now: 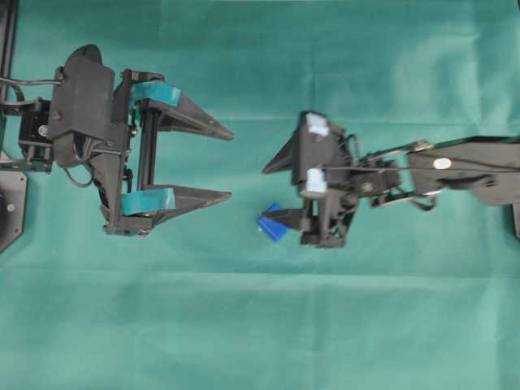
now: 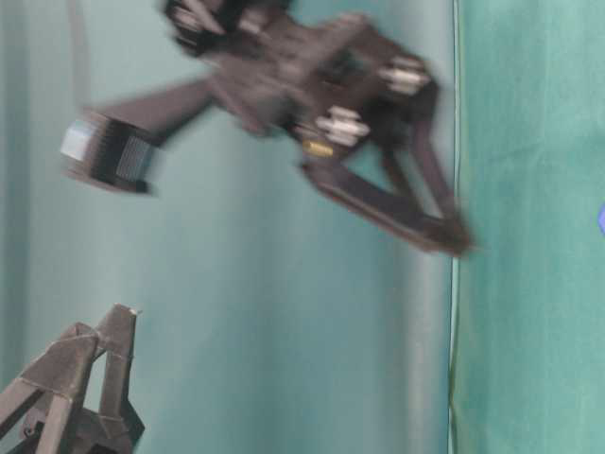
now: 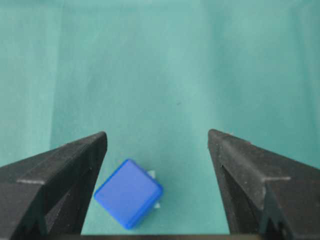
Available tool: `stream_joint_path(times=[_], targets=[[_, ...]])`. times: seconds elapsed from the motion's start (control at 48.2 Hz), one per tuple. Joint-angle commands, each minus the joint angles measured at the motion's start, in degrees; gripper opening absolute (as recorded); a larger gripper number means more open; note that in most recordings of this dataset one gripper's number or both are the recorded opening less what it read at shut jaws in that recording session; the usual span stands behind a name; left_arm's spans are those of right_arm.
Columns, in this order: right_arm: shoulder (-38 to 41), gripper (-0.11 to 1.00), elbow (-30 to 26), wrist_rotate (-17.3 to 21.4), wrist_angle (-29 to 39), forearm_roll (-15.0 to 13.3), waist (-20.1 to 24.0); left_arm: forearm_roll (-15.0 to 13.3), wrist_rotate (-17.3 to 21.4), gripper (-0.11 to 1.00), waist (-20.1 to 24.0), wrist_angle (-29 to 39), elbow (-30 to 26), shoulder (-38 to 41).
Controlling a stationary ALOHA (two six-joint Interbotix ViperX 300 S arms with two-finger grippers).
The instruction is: Handover the blue block to the right arm after grasping it with the left arm, then place it in the designated position.
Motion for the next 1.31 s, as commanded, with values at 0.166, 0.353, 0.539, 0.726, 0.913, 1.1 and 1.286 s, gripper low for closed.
stream_joint_path(times=[0.166,0.353,0.539,0.726,0.913,1.1,1.286], targets=[[-10.72,0.81,-0.18,-0.09,4.39,-1.67,-0.18,0.00,0.18,1.00,0.26,-0.44,-1.05,-0.26],[-15.64,0.81,-0.18,-0.09,5.98,-2.72,-0.09,-0.09,0.18,1.00,0.26,-0.26,-1.14,-0.26],[-19.60,0.81,-0.18,-0.09,6.94,-3.69,-0.18,0.00,0.09,1.00,0.18,-0.26,-1.05,-0.35],[-22.15,0.81,0.00,-0.09,8.26,-4.13,-0.09,-0.09,0.18,1.00,0.26,-0.26,-1.05,-0.35],[-24.08,0.81,0.62,-0.09,8.26,-4.22,-0.09,-0.09,0.09,1.00,0.26,-0.18,-0.97,-0.35],[-24.26,0.81,0.70,-0.09,8.00,-4.22,-0.09,0.00,0.09,1.00,0.26,-0.26,-1.05,-0.35],[-24.26,0.81,0.79,-0.09,8.09,-4.22,-0.18,-0.09,0.09,1.00,0.18,-0.18,-1.05,-0.35]])
